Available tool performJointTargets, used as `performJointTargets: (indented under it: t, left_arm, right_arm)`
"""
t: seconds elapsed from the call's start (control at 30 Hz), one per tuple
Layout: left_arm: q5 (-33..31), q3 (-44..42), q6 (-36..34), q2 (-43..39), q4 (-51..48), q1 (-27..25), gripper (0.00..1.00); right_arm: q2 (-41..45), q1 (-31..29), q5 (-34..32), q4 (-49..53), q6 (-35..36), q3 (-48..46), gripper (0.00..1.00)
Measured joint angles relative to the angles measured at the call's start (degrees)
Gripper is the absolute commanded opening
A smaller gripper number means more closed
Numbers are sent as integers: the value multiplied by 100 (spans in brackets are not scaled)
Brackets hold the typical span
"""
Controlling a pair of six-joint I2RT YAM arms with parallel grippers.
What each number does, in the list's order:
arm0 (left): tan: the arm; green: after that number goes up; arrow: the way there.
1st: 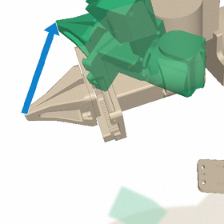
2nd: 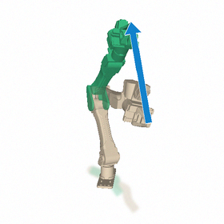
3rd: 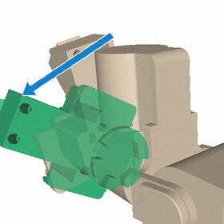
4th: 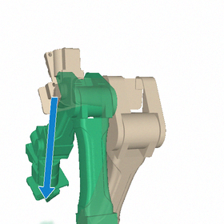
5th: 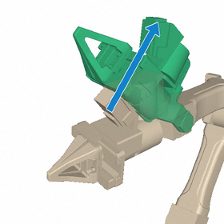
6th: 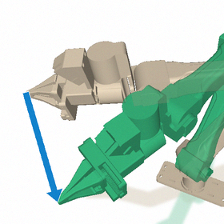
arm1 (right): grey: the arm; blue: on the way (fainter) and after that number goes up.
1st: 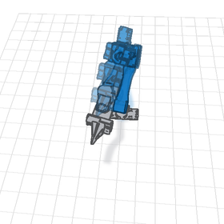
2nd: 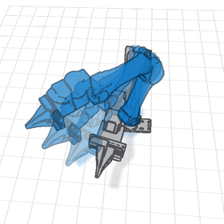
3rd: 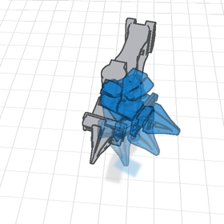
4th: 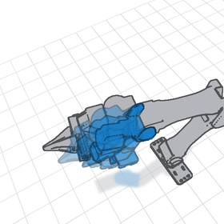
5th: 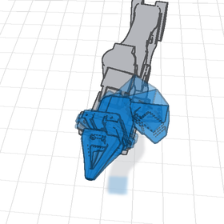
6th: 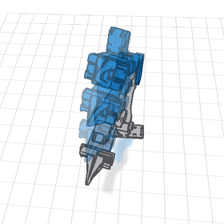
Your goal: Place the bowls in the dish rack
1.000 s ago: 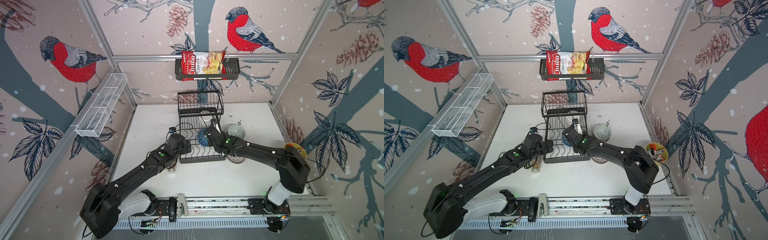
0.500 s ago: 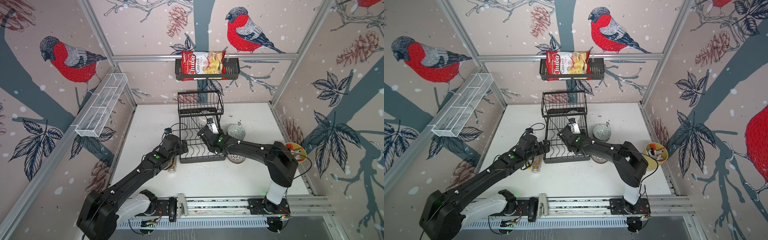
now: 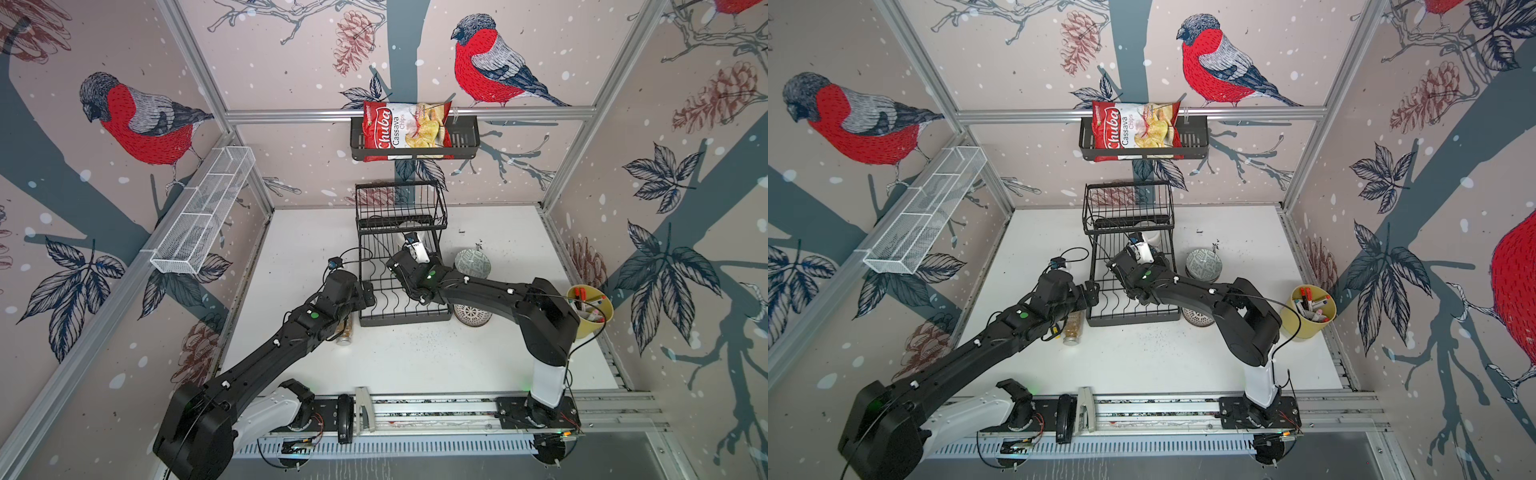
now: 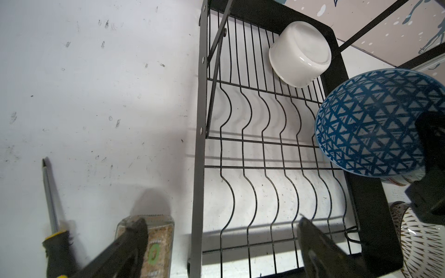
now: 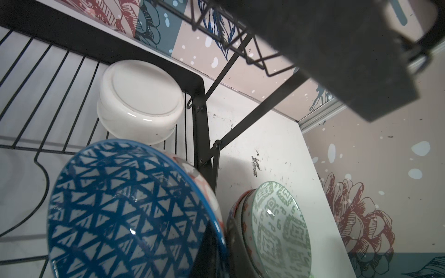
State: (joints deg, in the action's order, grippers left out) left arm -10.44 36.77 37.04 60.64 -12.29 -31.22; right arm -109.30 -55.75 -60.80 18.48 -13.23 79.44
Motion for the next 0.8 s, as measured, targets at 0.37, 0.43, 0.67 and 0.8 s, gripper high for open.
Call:
performJointTargets:
  t: [0.37, 0.43, 0.67, 0.8]
  left_arm:
    - [9, -98, 2, -197, 0, 22, 96]
    - [9, -107, 2, -221, 2, 22, 96]
    - [-2, -138, 2, -254, 0, 31, 96]
    - [-7, -162, 0, -273, -2, 37, 96]
  right_arm:
    - [-348, -9, -479, -2, 282, 146, 0]
    - [-402, -2, -533, -4, 323, 166, 0]
    - [-533, 63, -732, -214, 603, 219, 0]
    - [-564, 140, -791, -363, 745, 229, 0]
